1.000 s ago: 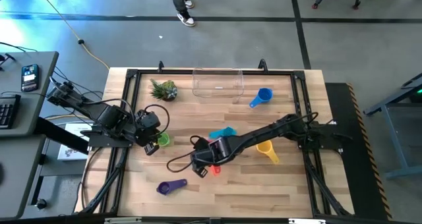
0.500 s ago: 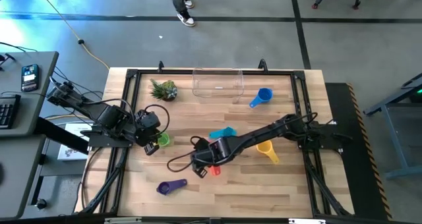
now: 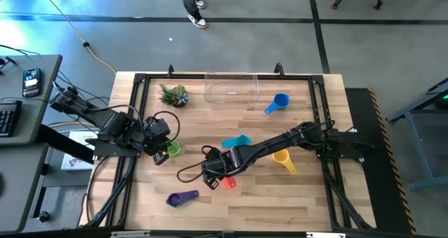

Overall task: Nest measuring cups in basket
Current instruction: Stack the red measuring cup on top of the orange measuring cup, then stack the blue measuring cup on top of the red measuring cup

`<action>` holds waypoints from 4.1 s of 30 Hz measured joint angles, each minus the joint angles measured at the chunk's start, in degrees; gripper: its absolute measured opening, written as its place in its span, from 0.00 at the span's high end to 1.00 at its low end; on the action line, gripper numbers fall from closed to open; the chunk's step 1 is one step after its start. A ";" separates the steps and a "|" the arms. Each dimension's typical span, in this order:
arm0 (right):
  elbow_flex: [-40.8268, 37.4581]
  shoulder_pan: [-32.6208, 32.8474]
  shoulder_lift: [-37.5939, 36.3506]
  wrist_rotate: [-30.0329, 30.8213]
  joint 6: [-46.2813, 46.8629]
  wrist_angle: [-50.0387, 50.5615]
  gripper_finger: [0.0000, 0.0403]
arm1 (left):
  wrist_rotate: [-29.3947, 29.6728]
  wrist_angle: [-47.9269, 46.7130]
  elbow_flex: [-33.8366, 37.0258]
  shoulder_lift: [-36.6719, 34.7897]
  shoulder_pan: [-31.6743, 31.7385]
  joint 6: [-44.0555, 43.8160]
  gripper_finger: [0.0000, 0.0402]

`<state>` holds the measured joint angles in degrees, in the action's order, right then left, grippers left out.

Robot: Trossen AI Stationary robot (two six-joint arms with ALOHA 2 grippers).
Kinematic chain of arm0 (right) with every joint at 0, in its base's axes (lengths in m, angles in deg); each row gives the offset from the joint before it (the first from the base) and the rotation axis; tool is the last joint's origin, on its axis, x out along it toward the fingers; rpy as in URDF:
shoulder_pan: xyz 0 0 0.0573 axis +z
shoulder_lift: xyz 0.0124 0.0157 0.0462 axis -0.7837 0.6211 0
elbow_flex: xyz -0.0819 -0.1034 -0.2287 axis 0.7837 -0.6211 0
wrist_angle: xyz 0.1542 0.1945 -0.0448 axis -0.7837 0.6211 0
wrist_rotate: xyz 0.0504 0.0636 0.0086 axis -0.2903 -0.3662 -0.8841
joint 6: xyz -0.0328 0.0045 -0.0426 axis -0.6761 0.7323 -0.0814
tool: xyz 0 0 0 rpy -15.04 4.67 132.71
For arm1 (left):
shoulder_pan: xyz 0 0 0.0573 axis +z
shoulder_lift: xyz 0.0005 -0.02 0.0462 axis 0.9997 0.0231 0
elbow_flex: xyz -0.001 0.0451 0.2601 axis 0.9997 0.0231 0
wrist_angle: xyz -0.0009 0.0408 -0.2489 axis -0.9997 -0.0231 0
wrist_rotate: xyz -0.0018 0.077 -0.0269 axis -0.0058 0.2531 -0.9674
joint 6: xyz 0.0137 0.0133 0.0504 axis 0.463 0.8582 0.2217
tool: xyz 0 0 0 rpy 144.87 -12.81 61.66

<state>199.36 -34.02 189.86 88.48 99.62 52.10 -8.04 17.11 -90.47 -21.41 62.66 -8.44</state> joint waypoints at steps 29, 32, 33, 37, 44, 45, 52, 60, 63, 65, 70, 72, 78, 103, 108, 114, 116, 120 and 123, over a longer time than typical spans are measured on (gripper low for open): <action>15.01 -3.67 -2.06 12.98 -0.51 33.62 0.79 | 0.72 -0.05 0.00 0.02 0.02 0.44 0.78; 13.06 -5.38 -4.63 14.23 -1.75 33.94 0.79 | 0.74 -0.07 0.00 0.02 0.02 0.44 0.78; 11.96 -5.95 -5.74 14.84 -2.15 34.10 0.79 | 0.74 -0.07 0.00 0.00 0.02 0.42 0.78; 5.82 -8.56 -11.72 16.76 -2.98 33.92 0.79 | 0.79 -0.05 0.00 -0.01 0.02 0.16 0.78; -13.97 -14.26 -27.13 17.97 -0.89 29.55 0.79 | 1.45 0.07 0.00 0.00 1.39 -0.02 0.78; -17.34 -15.23 -29.80 17.87 -0.50 27.84 0.79 | 1.84 0.08 0.00 0.00 1.77 -0.04 0.78; -36.64 -23.10 -46.27 16.53 2.65 18.30 0.79 | 5.61 0.15 0.00 0.00 5.66 -0.04 0.78; -50.61 -33.87 -56.87 15.07 -1.51 12.35 0.78 | 12.94 2.63 0.00 0.00 12.27 0.73 0.78; -54.60 -38.48 -58.27 13.53 -5.56 8.39 0.74 | 13.56 5.16 0.00 0.00 15.43 2.71 0.78; -56.84 -41.39 -58.38 13.04 -7.66 5.31 0.70 | 13.54 6.78 0.00 0.00 17.54 3.82 0.78; -61.78 -47.98 -58.31 12.32 -9.58 1.04 0.61 | 12.92 11.08 0.00 0.00 21.94 5.97 0.78; -63.80 -50.21 -58.31 11.80 -10.16 -1.03 0.60 | 12.90 12.42 0.00 0.00 23.24 6.51 0.78; -70.51 -55.13 -58.31 8.29 -12.15 -13.28 0.60 | 12.83 13.91 0.00 0.00 26.32 6.98 0.78; -78.01 -60.71 -50.12 4.94 -12.59 -27.32 0.69 | 11.68 14.66 0.00 0.00 30.29 9.04 0.78; -78.01 -60.71 -50.12 4.96 -12.60 -27.37 0.88 | 11.26 14.64 0.00 0.00 30.29 9.05 0.78; -77.99 -60.71 -50.12 5.14 -12.97 -27.15 0.96 | 11.25 14.62 0.00 0.00 30.29 9.04 0.78; -77.97 -60.66 -50.47 4.68 -12.97 -27.19 0.98 | 10.97 14.62 0.00 0.00 30.29 9.33 0.78; -76.14 -58.59 -51.27 4.94 -12.56 -23.64 0.99 | 9.11 14.59 0.00 0.00 30.29 11.57 0.78; -73.31 -56.09 -51.52 6.02 -12.53 -19.26 0.99 | 7.46 14.58 0.00 0.00 30.29 12.88 0.78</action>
<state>126.05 -90.11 138.35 94.50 87.09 32.83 -0.58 31.69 -90.47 -21.41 92.95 4.44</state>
